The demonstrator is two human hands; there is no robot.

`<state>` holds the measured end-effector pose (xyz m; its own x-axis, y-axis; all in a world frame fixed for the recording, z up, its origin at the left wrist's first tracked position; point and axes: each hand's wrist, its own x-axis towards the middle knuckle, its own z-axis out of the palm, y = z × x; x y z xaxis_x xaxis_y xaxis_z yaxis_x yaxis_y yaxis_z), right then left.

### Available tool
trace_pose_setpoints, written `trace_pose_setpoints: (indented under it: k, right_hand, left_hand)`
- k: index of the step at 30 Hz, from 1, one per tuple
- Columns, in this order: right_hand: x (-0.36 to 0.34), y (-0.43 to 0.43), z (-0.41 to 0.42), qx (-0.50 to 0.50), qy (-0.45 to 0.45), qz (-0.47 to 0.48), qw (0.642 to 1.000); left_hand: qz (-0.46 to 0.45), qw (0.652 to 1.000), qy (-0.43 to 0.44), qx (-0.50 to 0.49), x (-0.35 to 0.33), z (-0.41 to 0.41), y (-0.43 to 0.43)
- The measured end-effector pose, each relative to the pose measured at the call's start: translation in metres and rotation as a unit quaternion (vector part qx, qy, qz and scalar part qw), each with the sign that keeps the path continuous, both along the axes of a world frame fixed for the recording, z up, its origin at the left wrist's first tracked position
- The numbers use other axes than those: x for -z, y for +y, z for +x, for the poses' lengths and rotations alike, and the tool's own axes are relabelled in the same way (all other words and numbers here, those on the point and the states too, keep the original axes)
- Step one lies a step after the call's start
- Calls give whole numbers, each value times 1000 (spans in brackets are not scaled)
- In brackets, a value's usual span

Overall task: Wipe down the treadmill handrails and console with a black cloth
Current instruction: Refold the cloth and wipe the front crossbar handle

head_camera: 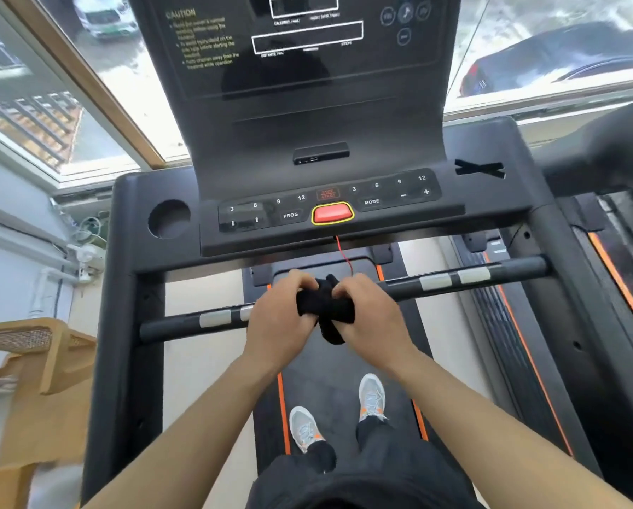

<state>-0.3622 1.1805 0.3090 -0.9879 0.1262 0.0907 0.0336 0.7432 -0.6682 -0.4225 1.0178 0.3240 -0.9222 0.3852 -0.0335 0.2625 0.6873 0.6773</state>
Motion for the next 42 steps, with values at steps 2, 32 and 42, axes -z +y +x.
trace_pose_setpoints:
  k: [2, 32, 42]
  right_hand:
    - [-20, 25, 1, 9, -24, -65, 998]
    - [30, 156, 2, -142, -153, 265, 941]
    - [44, 152, -58, -225, -325, 279, 875]
  left_hand:
    - [20, 1000, -2, 15, -19, -3, 20]
    - [-295, 929, 93, 201, 44, 10, 135]
    - [-402, 886, -39, 229, 56, -26, 171]
